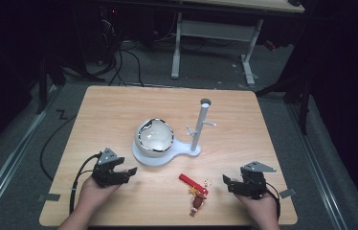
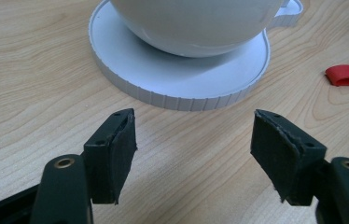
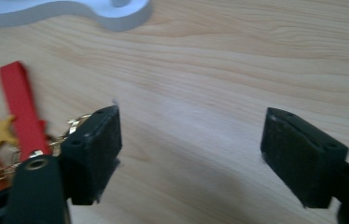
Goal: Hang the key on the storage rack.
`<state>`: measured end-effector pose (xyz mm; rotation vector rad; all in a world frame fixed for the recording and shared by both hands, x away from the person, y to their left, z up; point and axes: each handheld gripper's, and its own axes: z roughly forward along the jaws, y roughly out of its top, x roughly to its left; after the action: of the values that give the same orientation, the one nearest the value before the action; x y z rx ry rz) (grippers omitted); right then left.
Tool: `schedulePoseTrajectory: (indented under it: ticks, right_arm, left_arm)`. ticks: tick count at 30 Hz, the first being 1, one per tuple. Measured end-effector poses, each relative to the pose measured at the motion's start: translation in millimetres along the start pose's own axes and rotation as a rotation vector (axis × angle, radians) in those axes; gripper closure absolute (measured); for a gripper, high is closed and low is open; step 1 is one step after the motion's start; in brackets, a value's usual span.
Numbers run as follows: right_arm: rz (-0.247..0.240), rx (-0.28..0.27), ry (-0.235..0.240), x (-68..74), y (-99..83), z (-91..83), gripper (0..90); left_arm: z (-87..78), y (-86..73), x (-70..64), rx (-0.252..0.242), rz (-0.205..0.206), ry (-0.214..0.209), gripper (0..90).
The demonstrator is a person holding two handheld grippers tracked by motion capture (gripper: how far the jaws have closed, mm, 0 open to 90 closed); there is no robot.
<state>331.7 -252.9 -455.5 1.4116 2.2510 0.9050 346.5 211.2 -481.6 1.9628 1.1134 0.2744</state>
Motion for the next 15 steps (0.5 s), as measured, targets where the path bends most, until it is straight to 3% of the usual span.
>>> schedulePoseTrajectory:
  ticks: [6,12,15]
  right_arm:
    - [-0.054,0.059,0.076,21.8,13.1,-0.6,35.2]
    - [-0.151,0.171,0.131,40.5,29.0,3.3,42.9]
    - [-0.204,0.232,0.135,52.7,39.6,5.7,46.7]
  left_arm:
    - [-0.3,0.2,-0.6,-0.004,0.001,-0.008,31.7]
    - [0.5,0.3,-0.7,0.0,0.004,-0.015,31.8]
    - [1.1,0.4,-0.6,0.001,0.005,-0.015,31.8]
